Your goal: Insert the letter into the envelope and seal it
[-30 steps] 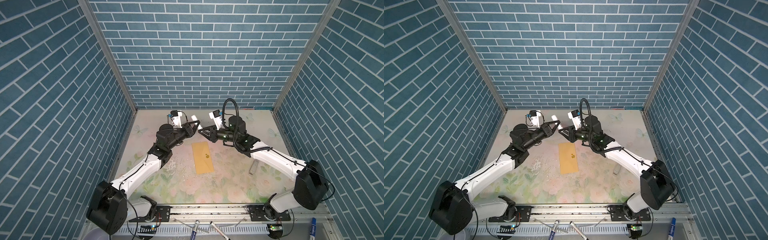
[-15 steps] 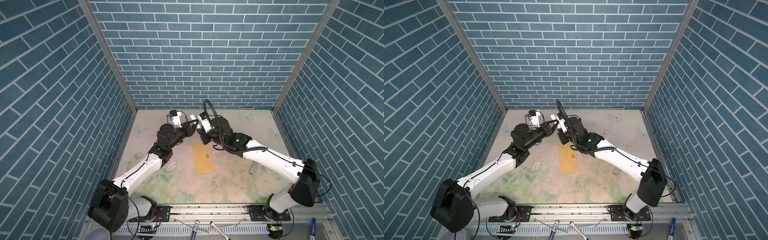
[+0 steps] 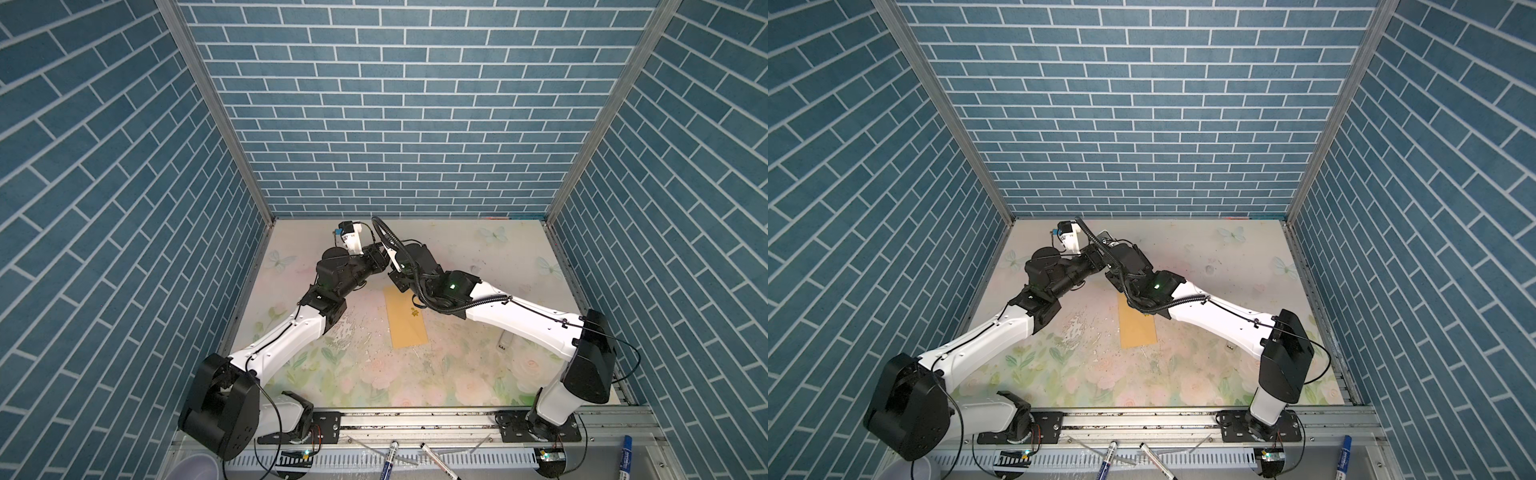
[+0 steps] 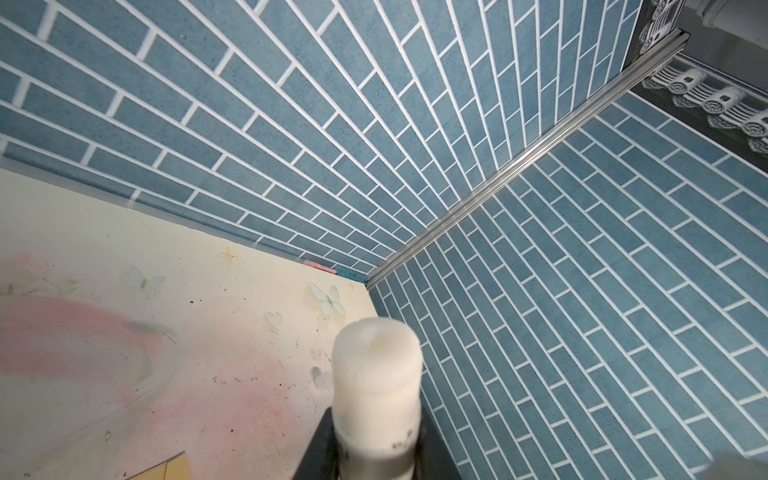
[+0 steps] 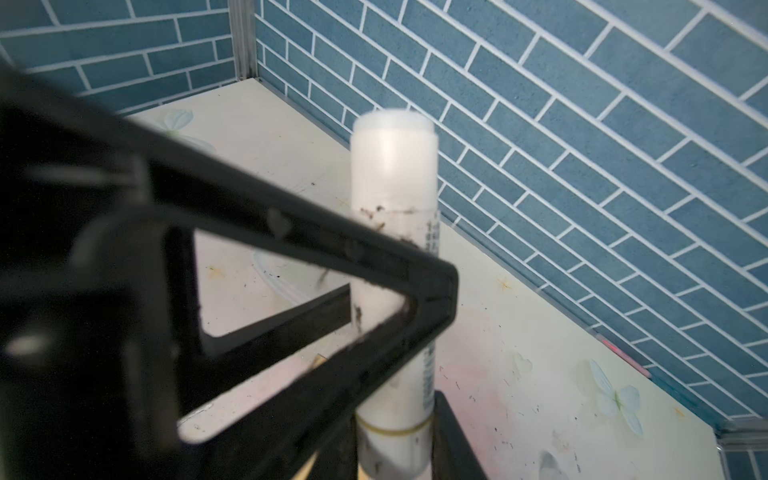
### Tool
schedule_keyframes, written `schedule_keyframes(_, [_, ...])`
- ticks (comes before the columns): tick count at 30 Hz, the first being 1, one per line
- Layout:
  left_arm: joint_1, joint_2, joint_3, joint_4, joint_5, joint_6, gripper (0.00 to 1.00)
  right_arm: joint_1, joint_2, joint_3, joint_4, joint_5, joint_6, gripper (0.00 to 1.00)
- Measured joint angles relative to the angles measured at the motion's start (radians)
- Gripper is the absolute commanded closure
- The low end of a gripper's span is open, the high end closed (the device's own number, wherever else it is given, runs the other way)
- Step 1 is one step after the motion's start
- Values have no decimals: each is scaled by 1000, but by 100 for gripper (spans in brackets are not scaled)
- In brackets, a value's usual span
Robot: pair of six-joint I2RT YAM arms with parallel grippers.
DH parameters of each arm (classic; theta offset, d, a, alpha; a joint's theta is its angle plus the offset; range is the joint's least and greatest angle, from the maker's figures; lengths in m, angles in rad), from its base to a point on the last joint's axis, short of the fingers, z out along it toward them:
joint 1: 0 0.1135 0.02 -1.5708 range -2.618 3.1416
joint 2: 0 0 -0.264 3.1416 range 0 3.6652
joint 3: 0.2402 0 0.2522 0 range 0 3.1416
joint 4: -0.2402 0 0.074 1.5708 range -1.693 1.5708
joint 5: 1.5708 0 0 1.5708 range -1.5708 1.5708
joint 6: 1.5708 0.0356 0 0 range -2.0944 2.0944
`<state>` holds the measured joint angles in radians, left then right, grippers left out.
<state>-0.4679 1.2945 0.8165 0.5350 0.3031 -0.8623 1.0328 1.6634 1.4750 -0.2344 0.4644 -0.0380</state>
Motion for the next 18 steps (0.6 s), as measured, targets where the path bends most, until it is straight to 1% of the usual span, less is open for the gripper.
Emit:
schedule_keyframes(2, [1,0,0,3,5,0,100,-31,-16,-3,-8,-95,18,62])
schedule_keyframes(3, [0,-1,0,0,13,2,100,-55,-31,-12,-2,-161,35,56])
schedule_keyframes(7, [-6,-2,0,-6,45,5,100,-183,-109,-78,42,-485,132,44])
schedule_keyframes(9, [-5,-2,0,-10,58,7,100,-247,-143,-123,90,-635,184,40])
schedule_keyframes(13, [-4,-3,0,-18,79,6,100,-358,-163,-194,201,-934,299,40])
schedule_keyframes(16, [-3,-4,1,-22,92,5,100,-399,-155,-230,278,-1109,385,40])
schedule_keyframes(18, [-3,-4,2,-22,100,1,100,-414,-142,-245,336,-1200,441,40])
